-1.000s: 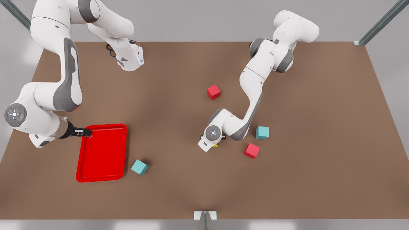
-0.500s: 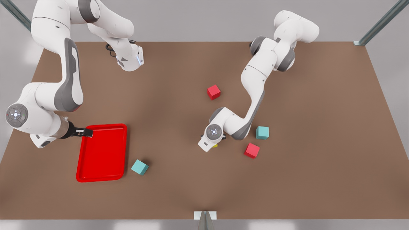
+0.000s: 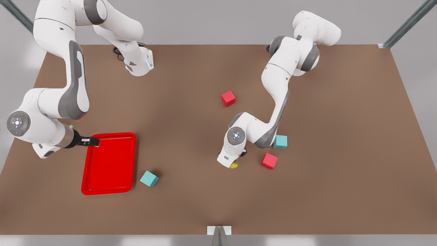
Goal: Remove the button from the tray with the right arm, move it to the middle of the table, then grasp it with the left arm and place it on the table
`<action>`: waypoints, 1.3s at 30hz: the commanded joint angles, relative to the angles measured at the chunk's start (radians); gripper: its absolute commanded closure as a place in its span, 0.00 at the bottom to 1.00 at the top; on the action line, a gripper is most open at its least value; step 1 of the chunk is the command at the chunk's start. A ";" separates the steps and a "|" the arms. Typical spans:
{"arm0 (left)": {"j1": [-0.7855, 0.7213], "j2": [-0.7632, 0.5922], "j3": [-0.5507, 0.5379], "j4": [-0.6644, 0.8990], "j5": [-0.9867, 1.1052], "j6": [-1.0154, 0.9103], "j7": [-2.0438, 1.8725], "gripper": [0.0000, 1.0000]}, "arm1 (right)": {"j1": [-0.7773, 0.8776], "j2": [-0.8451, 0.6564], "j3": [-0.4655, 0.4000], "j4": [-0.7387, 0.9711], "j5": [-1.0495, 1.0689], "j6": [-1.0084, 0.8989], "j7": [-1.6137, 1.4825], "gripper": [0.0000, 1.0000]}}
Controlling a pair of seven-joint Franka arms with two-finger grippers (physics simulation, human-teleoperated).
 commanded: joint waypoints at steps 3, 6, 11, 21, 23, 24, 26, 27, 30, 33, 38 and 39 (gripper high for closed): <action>-0.109 0.007 0.127 -0.011 -0.003 0.245 -0.455 0.58 | 0.000 0.000 0.000 -0.001 0.001 0.000 0.002 0.00; -0.242 0.045 0.342 -0.034 0.004 0.331 -0.610 0.58 | 0.001 0.000 0.000 -0.001 0.001 0.000 0.002 0.00; -0.324 0.111 0.405 -0.048 0.290 0.332 -0.945 0.58 | 0.003 0.000 0.000 0.000 0.001 0.003 0.002 0.00; -0.417 0.182 0.471 -0.105 0.383 0.199 -1.345 0.58 | 0.003 0.011 0.000 0.000 0.002 0.003 0.003 0.00; -0.430 0.183 0.471 -0.113 0.451 0.176 -1.361 0.58 | 0.003 0.013 0.002 0.000 0.002 0.003 0.002 0.00; -0.434 0.183 0.471 -0.114 0.483 0.168 -1.361 0.58 | 0.003 0.013 0.000 0.000 0.002 0.003 0.002 0.00; -0.439 0.183 0.472 -0.111 0.501 0.156 -1.362 0.58 | 0.003 0.011 0.000 0.002 0.002 0.003 0.002 0.00; -0.439 0.183 0.472 -0.111 0.506 0.153 -1.365 0.58 | 0.003 0.011 0.000 0.000 0.002 0.003 0.002 0.00; -0.437 0.183 0.477 -0.105 0.506 0.166 -1.414 0.58 | 0.004 0.013 0.000 0.000 0.002 0.004 0.003 0.00; -0.453 0.208 0.478 -0.110 0.578 0.153 -1.440 0.58 | 0.004 0.013 0.002 0.000 0.002 0.004 0.003 0.00; -0.486 0.265 0.478 -0.111 0.733 0.071 -1.439 0.58 | 0.004 0.016 0.002 0.000 0.002 0.006 0.003 0.00; -0.494 0.274 0.478 -0.113 0.748 0.058 -1.439 0.58 | 0.004 0.016 0.002 0.000 0.002 0.006 0.003 0.00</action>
